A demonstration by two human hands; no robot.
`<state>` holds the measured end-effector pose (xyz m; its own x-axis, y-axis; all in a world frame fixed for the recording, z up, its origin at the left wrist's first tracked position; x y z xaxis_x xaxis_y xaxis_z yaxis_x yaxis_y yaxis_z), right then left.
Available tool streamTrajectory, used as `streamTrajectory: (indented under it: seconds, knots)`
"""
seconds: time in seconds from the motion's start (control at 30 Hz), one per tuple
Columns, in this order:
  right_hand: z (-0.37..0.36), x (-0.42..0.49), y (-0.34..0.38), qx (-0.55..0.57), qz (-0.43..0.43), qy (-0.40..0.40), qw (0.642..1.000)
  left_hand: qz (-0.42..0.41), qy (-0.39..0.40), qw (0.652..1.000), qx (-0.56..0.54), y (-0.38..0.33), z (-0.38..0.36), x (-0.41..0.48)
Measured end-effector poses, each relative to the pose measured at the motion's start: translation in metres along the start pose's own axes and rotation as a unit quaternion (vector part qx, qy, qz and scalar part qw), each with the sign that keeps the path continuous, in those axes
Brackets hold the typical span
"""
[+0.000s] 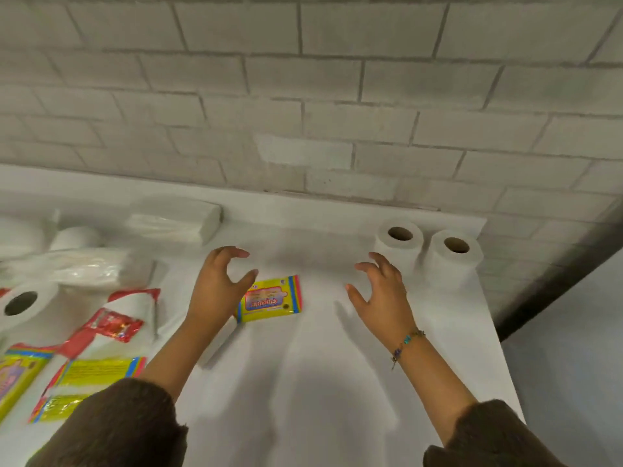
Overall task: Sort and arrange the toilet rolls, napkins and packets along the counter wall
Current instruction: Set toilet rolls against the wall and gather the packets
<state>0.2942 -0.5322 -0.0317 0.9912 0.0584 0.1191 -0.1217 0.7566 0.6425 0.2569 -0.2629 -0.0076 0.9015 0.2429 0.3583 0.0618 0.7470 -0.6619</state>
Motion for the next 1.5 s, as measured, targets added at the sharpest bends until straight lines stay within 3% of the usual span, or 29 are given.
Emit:
streamTrajectory:
  seconds: [0.2,0.37,0.53,0.67,0.83,1.0,1.3,1.5]
  knots:
    - [-0.055,-0.003,0.066,-0.005,0.039,0.021,0.999,0.031,-0.030,0.999,0.008,0.062,0.066,-0.011]
    - [-0.113,-0.009,0.100,-0.036,0.004,0.048,0.998,0.050,-0.010,0.998,-0.043,0.110,0.097,-0.011]
    - [-0.173,-0.021,0.116,-0.093,-0.051,0.095,0.990,-0.031,0.122,0.990,-0.067,0.139,0.106,-0.029]
    - [-0.198,-0.036,0.117,-0.147,-0.105,0.088,0.979,-0.143,0.267,0.950,-0.070,0.157,0.102,-0.051]
    - [-0.200,-0.050,0.121,-0.187,-0.139,0.057,0.971,-0.254,0.360,0.898,0.013,0.177,0.086,-0.062]
    - [-0.196,-0.062,0.117,-0.206,-0.146,0.049,0.966,-0.275,0.350,0.893,0.068,0.178,0.068,-0.057]
    - [-0.187,-0.063,0.096,-0.218,-0.170,0.076,0.958,-0.198,0.363,0.911,-0.001,0.170,0.045,-0.043]
    - [-0.168,-0.018,0.073,-0.240,-0.169,0.088,0.952,-0.077,0.247,0.959,-0.116,0.144,0.064,-0.025]
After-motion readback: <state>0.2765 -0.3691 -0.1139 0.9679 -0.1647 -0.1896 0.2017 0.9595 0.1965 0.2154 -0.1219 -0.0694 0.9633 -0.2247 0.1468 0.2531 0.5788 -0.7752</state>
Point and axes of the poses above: each hand's wrist, its own x-axis towards the middle knuckle, its own z-axis out of the back of the hand, y = z × x, the point moved 1 cm from there along x, towards the middle knuckle, and after that the axes turned 9 degrees about -z, right-handed, at the moved point
